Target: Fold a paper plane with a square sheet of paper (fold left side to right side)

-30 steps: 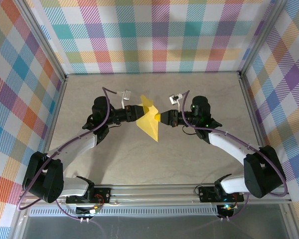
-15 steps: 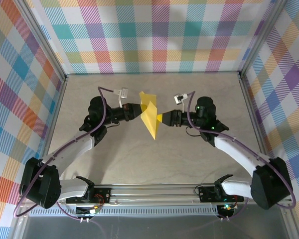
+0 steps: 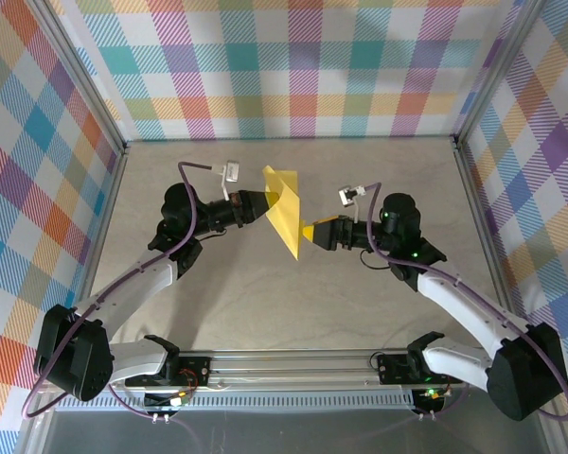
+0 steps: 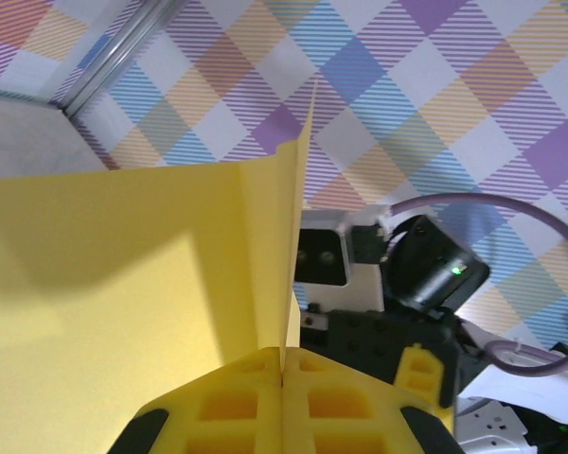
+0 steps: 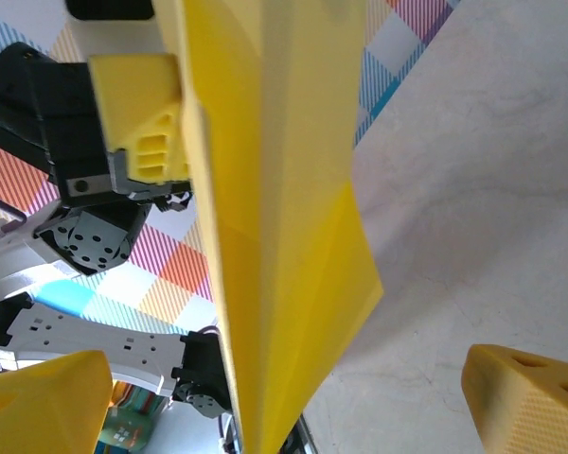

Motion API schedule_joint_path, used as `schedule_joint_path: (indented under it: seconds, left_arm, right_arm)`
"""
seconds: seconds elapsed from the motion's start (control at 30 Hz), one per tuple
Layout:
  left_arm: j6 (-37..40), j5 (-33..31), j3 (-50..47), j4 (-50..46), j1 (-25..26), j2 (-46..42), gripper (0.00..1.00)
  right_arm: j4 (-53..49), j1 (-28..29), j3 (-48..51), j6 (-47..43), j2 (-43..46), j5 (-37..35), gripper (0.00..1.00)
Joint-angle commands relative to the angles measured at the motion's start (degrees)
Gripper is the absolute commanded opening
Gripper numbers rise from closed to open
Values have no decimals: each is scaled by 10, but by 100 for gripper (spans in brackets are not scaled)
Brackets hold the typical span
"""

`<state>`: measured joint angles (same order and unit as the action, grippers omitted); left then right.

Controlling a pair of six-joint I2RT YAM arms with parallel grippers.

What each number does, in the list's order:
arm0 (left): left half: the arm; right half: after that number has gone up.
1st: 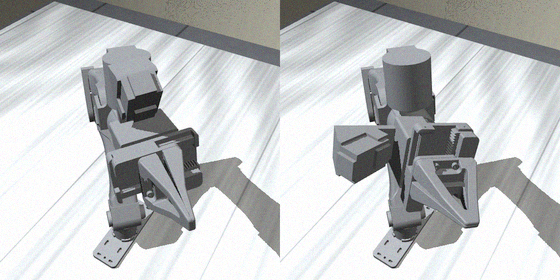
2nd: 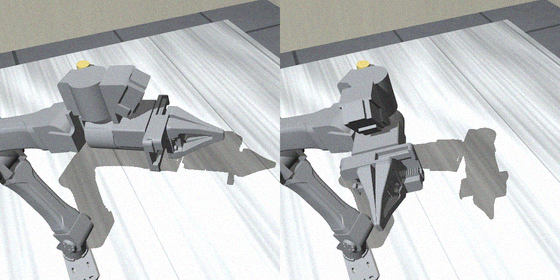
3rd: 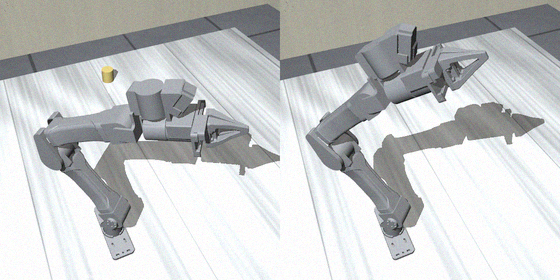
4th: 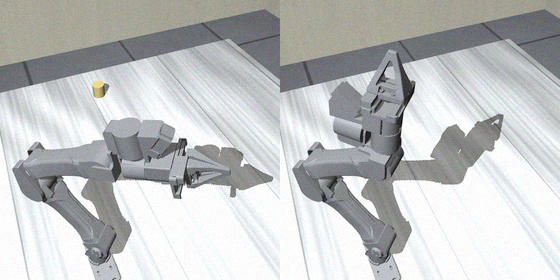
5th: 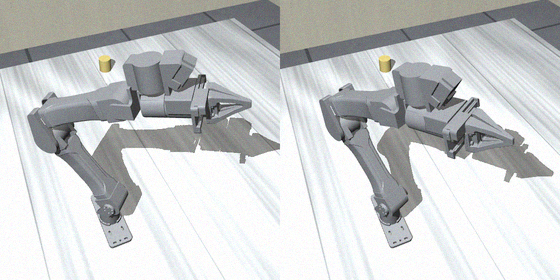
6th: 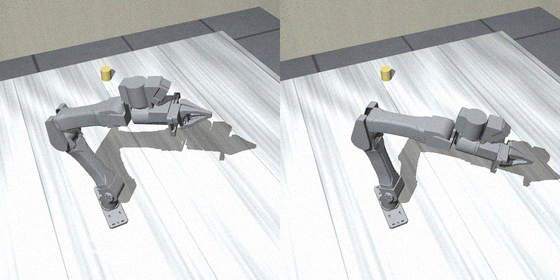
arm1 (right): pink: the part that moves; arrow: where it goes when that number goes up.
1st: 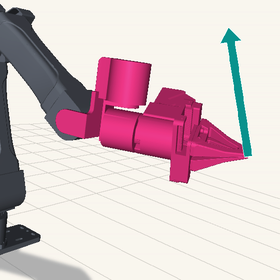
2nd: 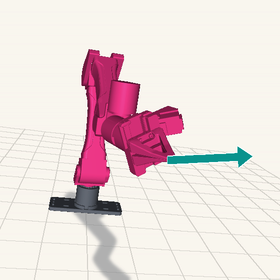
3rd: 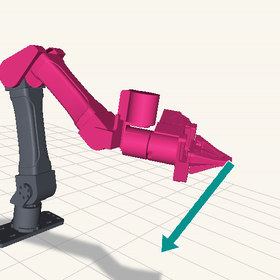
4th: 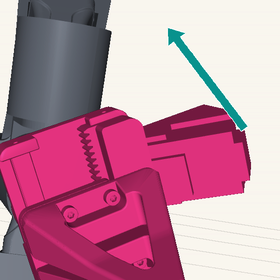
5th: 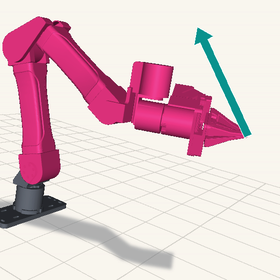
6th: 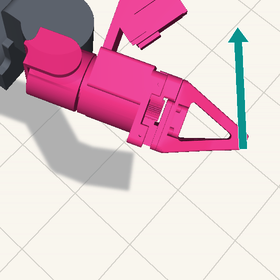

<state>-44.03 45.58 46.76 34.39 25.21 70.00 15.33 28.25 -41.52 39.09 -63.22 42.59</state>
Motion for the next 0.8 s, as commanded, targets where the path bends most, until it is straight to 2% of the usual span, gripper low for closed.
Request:
schedule_joint_path:
  seconds: [0.0,0.2,0.3,0.43,0.67,0.77]
  left_arm:
    - [-8,10,17,43,7,-3,1]
    - [-15,10,14,50,12,1,1]
    - [-15,9,13,49,14,1,1]
    - [-17,6,12,42,14,4,0]
    - [-18,-2,10,42,15,14,1]
    - [-17,-3,10,42,15,16,5]
  right_arm:
    - [61,12,-12,20,-22,31,92]
    - [109,19,-35,37,-56,48,81]
    - [139,19,-39,51,-65,54,72]
    - [163,19,-45,61,-72,64,56]
    - [137,19,-51,44,-59,50,31]
    - [109,19,-54,30,-51,38,18]
